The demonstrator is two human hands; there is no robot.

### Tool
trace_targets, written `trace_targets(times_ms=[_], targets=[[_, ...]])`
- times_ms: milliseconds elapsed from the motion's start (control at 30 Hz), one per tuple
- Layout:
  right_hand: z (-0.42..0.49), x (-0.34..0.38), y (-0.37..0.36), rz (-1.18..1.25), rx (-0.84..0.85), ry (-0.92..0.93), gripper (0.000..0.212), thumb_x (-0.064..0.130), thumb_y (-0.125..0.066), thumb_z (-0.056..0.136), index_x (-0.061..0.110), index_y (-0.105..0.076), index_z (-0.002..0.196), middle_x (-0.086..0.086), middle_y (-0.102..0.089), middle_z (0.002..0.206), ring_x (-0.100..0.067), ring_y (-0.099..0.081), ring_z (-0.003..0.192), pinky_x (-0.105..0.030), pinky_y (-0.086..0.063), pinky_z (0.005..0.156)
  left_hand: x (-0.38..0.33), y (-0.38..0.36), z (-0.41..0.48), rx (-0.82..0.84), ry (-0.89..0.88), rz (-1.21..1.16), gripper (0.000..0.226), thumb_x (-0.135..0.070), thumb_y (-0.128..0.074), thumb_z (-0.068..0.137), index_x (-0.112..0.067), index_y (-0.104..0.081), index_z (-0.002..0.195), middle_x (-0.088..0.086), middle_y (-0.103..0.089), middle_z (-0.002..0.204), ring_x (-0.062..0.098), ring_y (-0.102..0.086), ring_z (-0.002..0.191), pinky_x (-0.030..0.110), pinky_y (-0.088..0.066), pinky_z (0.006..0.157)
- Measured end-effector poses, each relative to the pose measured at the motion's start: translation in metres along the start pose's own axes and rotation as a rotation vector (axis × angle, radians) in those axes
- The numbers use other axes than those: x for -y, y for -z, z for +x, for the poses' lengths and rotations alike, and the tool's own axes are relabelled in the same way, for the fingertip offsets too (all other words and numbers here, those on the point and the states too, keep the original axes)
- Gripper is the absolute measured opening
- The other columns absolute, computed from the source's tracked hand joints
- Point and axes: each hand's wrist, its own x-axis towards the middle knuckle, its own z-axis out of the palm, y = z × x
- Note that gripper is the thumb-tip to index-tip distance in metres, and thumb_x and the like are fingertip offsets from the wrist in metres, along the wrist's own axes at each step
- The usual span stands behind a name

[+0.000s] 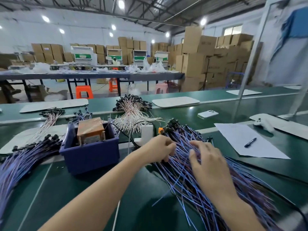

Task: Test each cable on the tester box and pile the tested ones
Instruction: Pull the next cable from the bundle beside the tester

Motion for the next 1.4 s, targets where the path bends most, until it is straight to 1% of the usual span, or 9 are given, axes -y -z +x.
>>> trace_targets(times_ms=[200, 400, 533, 633, 733, 867, 1000, 1200, 1400], targets=[[-0.016, 0.060, -0.065, 0.171, 0.100, 0.309, 0.027, 0.026, -0.051, 0.101, 0.026, -0.062, 0.126, 0.008, -0.064, 0.116, -0.014, -0.058, 0.105, -0.033, -0.049, 0.092, 0.052, 0.026, -0.082, 0.361, 0.125, 0.176, 0.035, -0.039, -0.046, 0.105, -0.012, -0.065, 0.116, -0.005, -0.070, 0.090, 0.011, -0.064, 0.067, 0.021, -0.052, 0.060], [-0.023, 0.122, -0.132, 0.181, 0.401, 0.527, 0.029, 0.034, -0.038, 0.106, 0.038, -0.054, 0.129, 0.014, -0.065, 0.123, -0.013, -0.062, 0.106, -0.033, -0.046, 0.081, 0.125, 0.095, -0.159, 0.351, 0.448, 0.272, 0.040, -0.047, -0.046, 0.101, -0.018, -0.071, 0.090, -0.001, -0.074, 0.083, 0.007, -0.062, 0.063, 0.020, -0.049, 0.061], [-0.012, 0.156, -0.167, 0.116, 0.603, 0.609, 0.030, 0.035, -0.034, 0.106, 0.038, -0.053, 0.128, 0.005, -0.070, 0.107, -0.023, -0.064, 0.088, -0.035, -0.040, 0.064, 0.173, 0.146, -0.203, 0.080, 0.572, 0.283, 0.032, -0.045, -0.049, 0.102, -0.023, -0.067, 0.087, -0.013, -0.071, 0.076, 0.000, -0.061, 0.059, 0.017, -0.049, 0.057], [-0.010, 0.165, -0.192, 0.131, 0.685, 0.576, 0.030, 0.037, -0.034, 0.105, 0.040, -0.055, 0.126, 0.007, -0.070, 0.104, -0.020, -0.062, 0.082, -0.035, -0.041, 0.064, 0.214, 0.170, -0.227, -0.218, 0.681, 0.286, 0.030, -0.035, -0.048, 0.105, -0.015, -0.066, 0.093, 0.002, -0.071, 0.088, 0.017, -0.065, 0.074, 0.029, -0.053, 0.073], [-0.014, 0.160, -0.212, 0.141, 0.611, 0.509, 0.025, 0.040, -0.037, 0.103, 0.045, -0.057, 0.117, 0.022, -0.066, 0.091, -0.011, -0.064, 0.087, -0.030, -0.037, 0.064, 0.250, 0.183, -0.245, -0.535, 0.771, 0.212, 0.020, -0.023, -0.048, 0.105, -0.014, -0.060, 0.092, 0.002, -0.064, 0.081, 0.018, -0.056, 0.069, 0.029, -0.043, 0.066], [-0.011, 0.156, -0.223, 0.176, 0.555, 0.462, 0.020, 0.041, -0.040, 0.102, 0.049, -0.058, 0.108, 0.029, -0.046, 0.058, 0.008, -0.049, 0.056, -0.014, -0.024, 0.050, 0.284, 0.189, -0.259, -0.670, 0.876, 0.156, 0.019, -0.012, -0.041, 0.104, -0.011, -0.059, 0.111, 0.011, -0.062, 0.099, 0.022, -0.053, 0.077, 0.031, -0.039, 0.070], [-0.011, 0.154, -0.225, 0.188, 0.551, 0.448, 0.020, 0.039, -0.041, 0.101, 0.048, -0.059, 0.105, 0.024, -0.051, 0.061, 0.005, -0.048, 0.053, -0.014, -0.027, 0.049, 0.302, 0.197, -0.267, -0.517, 1.024, 0.161, 0.023, 0.005, -0.038, 0.097, -0.006, -0.057, 0.092, 0.024, -0.064, 0.090, 0.024, -0.048, 0.069, 0.030, -0.038, 0.063], [-0.012, 0.154, -0.224, 0.196, 0.533, 0.436, 0.021, 0.036, -0.042, 0.101, 0.045, -0.061, 0.105, 0.024, -0.050, 0.062, 0.004, -0.046, 0.053, -0.013, -0.027, 0.051, 0.291, 0.229, -0.287, -0.213, 1.104, 0.056, 0.021, -0.006, -0.052, 0.103, 0.012, -0.063, 0.107, 0.014, -0.062, 0.077, 0.020, -0.055, 0.058, 0.027, -0.047, 0.050], [-0.015, 0.155, -0.221, 0.217, 0.534, 0.403, 0.020, 0.035, -0.044, 0.101, 0.046, -0.062, 0.101, 0.021, -0.051, 0.057, 0.006, -0.053, 0.055, -0.015, -0.027, 0.049, 0.276, 0.231, -0.292, 0.068, 1.119, 0.294, 0.016, -0.018, -0.059, 0.100, -0.014, -0.068, 0.113, 0.009, -0.068, 0.108, 0.019, -0.063, 0.088, 0.027, -0.056, 0.067]])
